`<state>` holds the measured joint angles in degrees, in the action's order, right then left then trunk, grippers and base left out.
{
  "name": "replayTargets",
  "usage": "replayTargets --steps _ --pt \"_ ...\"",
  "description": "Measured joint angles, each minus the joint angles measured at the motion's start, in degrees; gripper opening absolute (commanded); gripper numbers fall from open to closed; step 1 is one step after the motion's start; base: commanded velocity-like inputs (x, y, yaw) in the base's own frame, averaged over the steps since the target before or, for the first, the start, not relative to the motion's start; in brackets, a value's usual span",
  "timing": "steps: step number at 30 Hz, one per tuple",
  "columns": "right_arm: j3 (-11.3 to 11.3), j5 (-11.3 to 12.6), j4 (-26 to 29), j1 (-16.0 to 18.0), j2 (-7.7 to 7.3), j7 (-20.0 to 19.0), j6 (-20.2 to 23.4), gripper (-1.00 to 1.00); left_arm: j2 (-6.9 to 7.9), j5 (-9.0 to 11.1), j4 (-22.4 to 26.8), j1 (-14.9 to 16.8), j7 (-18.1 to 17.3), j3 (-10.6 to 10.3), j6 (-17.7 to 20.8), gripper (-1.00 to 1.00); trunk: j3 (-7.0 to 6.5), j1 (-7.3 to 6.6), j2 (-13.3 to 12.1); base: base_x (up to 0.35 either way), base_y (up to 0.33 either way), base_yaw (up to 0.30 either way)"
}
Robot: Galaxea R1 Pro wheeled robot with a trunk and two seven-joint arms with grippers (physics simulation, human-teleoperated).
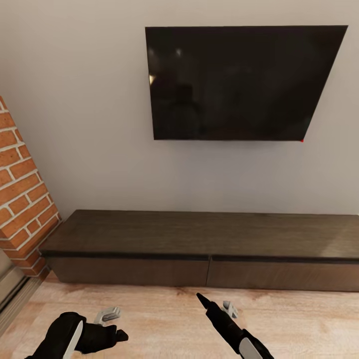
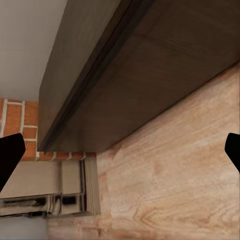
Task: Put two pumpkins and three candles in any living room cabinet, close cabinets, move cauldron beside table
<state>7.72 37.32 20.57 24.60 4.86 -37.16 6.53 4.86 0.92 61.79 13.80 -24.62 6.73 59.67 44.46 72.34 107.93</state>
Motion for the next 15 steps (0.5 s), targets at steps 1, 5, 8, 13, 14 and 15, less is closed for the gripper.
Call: replayTargets --steps 1,5,8,13,14,15 --pt "-0.01 -0.01 0.00 0.00 0.00 -0.02 -0.11 1.00 0.08 0.01 0.00 0.20 -0.03 0.26 0.00 1.00 0.18 0.22 0.40 0.000 0.000 0.000" --pt "-0.07 -0.05 0.00 0.01 0.02 0.04 -1.34 1.00 0.50 0.21 0.06 0.91 -0.14 2.19 -0.14 1.00 0.90 1.10 2.01 0.000 0.000 0.000" --pt "-0.06 -0.06 -0.01 0.01 0.05 0.06 -2.36 1.00 0.56 0.27 0.08 1.01 -0.21 2.58 -0.32 1.00 1.44 1.76 3.21 0.000 0.000 0.000" --pt "-0.06 0.39 -0.07 0.01 0.08 0.13 -4.96 1.00 0.51 0.31 0.09 1.05 -1.57 2.81 -0.65 1.00 2.34 2.86 5.21 0.000 0.000 0.000" --pt "-0.08 0.39 -0.08 0.01 0.12 0.14 -5.41 1.00 0.51 0.29 0.09 1.05 -2.28 2.82 -0.70 1.00 2.51 3.07 5.62 0.000 0.000 0.000" --pt "-0.10 0.37 -0.08 0.01 0.21 0.14 -5.66 1.00 0.51 0.27 0.09 1.05 -2.67 2.83 -0.72 1.00 2.69 3.29 6.02 0.000 0.000 0.000"
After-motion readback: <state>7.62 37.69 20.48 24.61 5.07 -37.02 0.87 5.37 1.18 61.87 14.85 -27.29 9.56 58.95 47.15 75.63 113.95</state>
